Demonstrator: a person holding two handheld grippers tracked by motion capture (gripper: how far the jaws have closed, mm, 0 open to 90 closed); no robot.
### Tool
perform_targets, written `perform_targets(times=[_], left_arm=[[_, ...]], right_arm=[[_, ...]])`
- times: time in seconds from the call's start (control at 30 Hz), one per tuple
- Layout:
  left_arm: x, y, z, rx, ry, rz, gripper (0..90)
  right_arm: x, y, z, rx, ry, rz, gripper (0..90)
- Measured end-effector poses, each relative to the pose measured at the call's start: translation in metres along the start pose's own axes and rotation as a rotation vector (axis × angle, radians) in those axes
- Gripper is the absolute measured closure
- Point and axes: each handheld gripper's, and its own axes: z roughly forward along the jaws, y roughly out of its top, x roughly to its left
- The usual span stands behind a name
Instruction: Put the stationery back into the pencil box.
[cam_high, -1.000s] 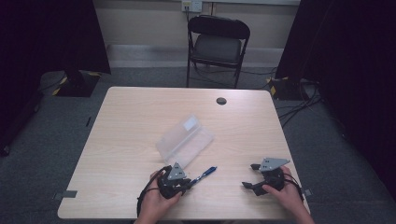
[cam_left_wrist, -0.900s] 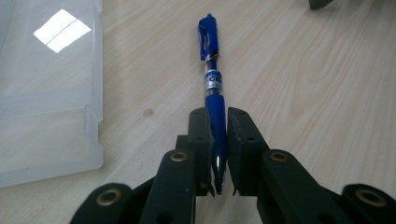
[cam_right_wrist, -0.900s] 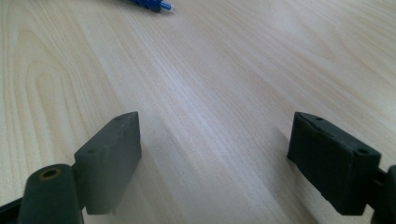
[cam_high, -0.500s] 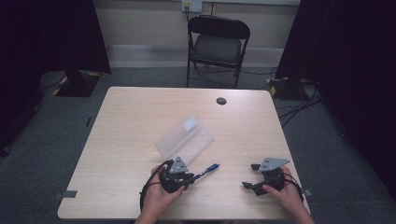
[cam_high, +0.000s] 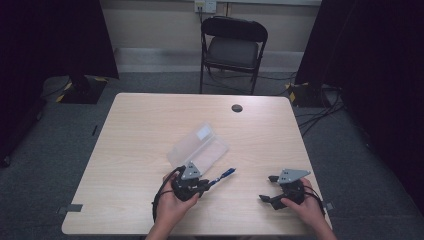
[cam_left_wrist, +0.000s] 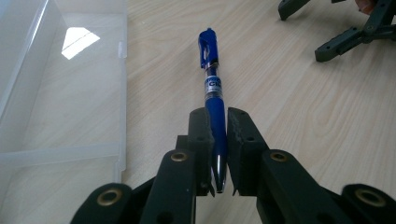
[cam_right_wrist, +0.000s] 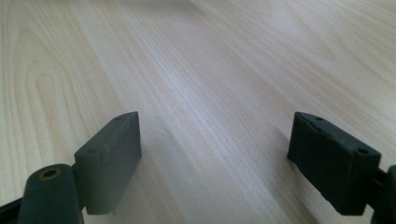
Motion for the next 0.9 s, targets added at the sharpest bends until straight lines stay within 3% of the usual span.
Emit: perform_targets(times=[0.33, 0.37, 0.43, 0.53, 0.67, 0.7, 0.9], left_arm=[[-0.003, -0.015, 0.019, 0.041, -0.017, -0.026, 80.6], [-0.005, -0.02, 0.023, 0.078, -0.01, -0.019, 80.6], [-0.005, -0.023, 0.023, 0.056, -0.016, -0.02, 80.4], [-0.007, -0.02, 0.022, 0.082, -0.004, -0.009, 80.1], [-0.007, -0.019, 0.026, 0.065, -0.029, -0.024, 78.0], [-0.007, -0.019, 0.026, 0.066, -0.019, -0.015, 76.5], [-0.009, -0.015, 0.027, 0.09, -0.011, -0.002, 80.4]], right_arm=[[0.0, 0.0, 0.0, 0.0, 0.0, 0.0, 16.1], [0.0, 0.0, 0.0, 0.001, -0.002, 0.0, 16.1], [0.0, 0.0, 0.0, 0.001, -0.001, 0.0, 16.1], [0.0, 0.0, 0.0, 0.001, -0.002, 0.0, 16.1], [0.0, 0.0, 0.0, 0.001, -0.002, 0.0, 16.1], [0.0, 0.0, 0.0, 0.0, 0.001, 0.0, 16.1], [0.0, 0.0, 0.0, 0.0, 0.0, 0.0, 16.1]])
